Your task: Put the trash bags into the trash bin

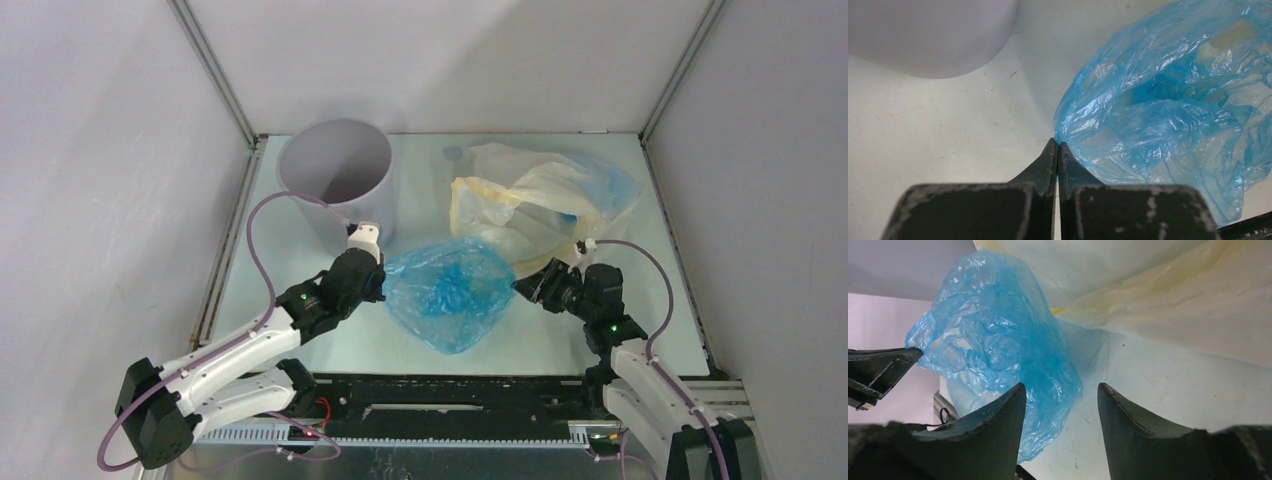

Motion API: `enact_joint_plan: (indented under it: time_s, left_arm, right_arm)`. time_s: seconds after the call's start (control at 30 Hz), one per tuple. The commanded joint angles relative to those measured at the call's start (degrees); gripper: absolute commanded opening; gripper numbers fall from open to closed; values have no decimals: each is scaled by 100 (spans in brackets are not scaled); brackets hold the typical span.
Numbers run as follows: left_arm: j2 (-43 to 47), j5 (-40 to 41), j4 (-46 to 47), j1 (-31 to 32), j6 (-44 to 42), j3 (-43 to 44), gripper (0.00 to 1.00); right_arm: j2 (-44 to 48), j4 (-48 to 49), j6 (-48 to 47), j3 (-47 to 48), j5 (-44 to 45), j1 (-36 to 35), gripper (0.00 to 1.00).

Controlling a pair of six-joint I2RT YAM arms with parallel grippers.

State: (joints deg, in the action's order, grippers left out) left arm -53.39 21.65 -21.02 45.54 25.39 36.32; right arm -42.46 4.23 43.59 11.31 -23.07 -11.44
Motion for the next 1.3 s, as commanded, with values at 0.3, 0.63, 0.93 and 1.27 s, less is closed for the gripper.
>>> enact_joint_plan:
  time_s: [0.3, 0.63, 0.93, 1.27]
  left_arm:
    - [7, -395, 370, -42, -88, 131, 0]
    - [365, -280, -519, -36, -20, 927, 0]
    - [572, 48, -1753, -45, -230, 2798, 0]
    - [80, 59, -3172, -45, -704, 6395, 0]
  right_arm:
    - [-1474, 2058, 430, 229, -888, -442, 48]
    - [-300, 510, 107, 957, -309, -842, 27]
    - [140, -1940, -608, 2558, 437, -857, 4]
    - [-904, -4333, -1513, 6810, 2098, -2231, 0]
